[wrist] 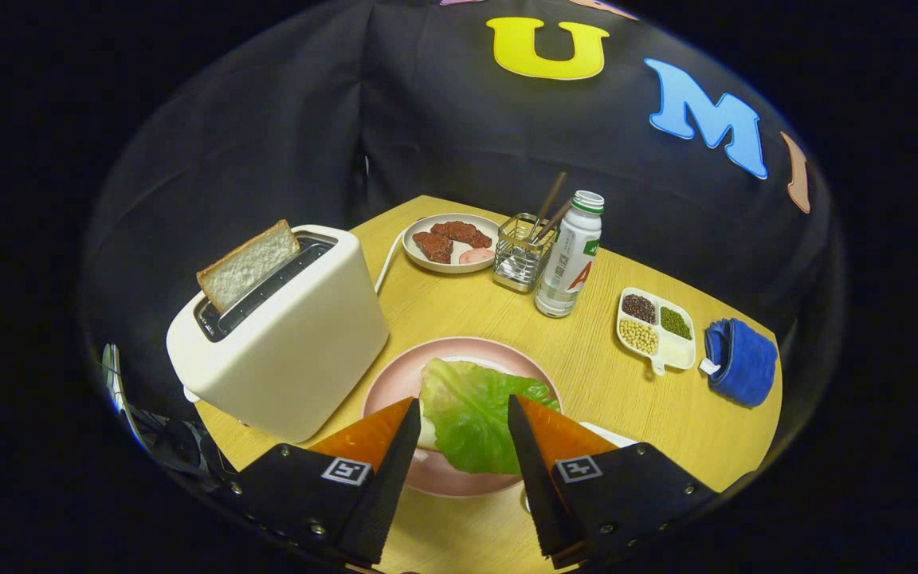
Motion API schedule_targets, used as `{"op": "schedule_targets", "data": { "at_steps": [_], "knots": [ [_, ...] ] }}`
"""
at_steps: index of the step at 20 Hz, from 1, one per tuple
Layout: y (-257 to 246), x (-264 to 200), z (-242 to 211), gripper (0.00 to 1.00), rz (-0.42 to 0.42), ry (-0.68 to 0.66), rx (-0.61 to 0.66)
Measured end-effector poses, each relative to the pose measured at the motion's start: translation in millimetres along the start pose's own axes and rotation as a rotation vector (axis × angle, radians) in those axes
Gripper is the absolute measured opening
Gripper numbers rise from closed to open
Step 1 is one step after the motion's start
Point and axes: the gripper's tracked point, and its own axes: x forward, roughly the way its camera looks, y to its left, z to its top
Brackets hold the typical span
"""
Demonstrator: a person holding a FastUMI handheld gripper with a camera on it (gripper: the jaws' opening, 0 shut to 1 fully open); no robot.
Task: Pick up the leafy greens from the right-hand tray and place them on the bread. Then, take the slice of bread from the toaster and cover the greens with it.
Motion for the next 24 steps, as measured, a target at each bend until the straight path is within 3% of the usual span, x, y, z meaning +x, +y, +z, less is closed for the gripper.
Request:
{"op": "schedule_targets", "data": {
  "at_steps": [1,5,7,11,17,24],
  "knots": [
    [4,-4,0,0.70,-0.004,-0.005,0.009],
    [6,-24,9,0.70,-0.161,-0.074,0.025],
    [22,-34,13,0.70,-0.188,-0.130,0.038],
    [64,-53,19,0.69,-0.165,-0.246,0.056],
    [127,-78,46,0.69,-0.158,-0.534,0.042],
    [189,-61,69,0.69,-0.137,-0.627,-0.038]
  ]
}}
